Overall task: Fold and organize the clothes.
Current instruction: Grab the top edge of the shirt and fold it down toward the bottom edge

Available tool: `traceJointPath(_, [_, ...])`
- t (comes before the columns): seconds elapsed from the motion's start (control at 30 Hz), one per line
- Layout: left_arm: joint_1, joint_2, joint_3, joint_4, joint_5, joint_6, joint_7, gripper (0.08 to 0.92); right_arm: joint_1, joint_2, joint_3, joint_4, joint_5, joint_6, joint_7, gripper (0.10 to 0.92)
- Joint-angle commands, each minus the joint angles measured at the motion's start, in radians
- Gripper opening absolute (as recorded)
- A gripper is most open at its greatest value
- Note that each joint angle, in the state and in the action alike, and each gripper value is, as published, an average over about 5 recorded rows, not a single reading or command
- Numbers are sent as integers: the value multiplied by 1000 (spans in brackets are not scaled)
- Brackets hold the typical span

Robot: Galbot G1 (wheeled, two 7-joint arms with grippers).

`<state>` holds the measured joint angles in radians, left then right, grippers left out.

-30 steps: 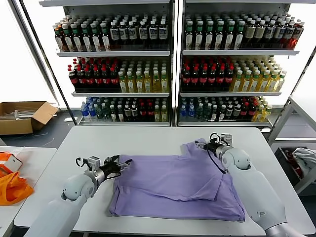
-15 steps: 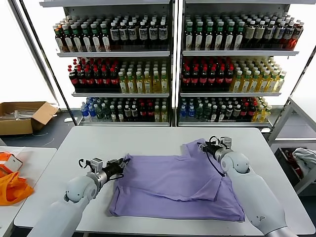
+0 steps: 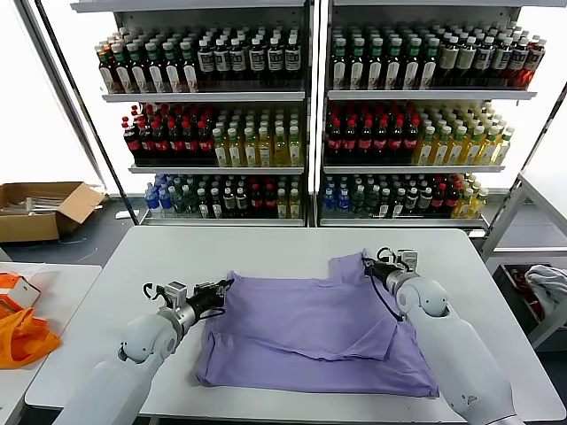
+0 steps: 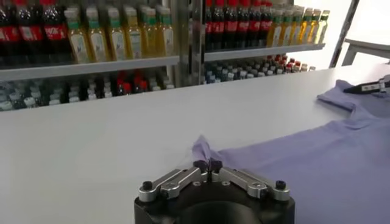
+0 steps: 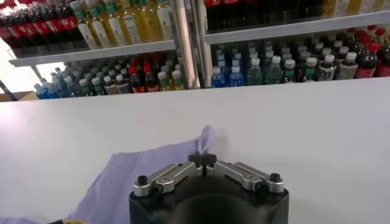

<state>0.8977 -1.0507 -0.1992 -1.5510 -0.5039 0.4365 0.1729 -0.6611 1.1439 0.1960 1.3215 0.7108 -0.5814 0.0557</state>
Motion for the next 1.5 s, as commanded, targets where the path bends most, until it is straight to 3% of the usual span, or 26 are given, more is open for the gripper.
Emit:
traceJointPath(0.03, [29, 3, -37, -66, 13, -29, -10, 89, -40, -4, 68, 144, 33, 3, 16, 106])
traceJointPath(0.6, [160, 59, -109, -200, 19, -28, -6, 89, -264, 0, 227, 475, 58, 3, 56, 106])
traceJointPath(1.5, [372, -11, -222, -340, 108, -28, -12, 89, -697, 67, 419, 720, 32, 4, 115, 106])
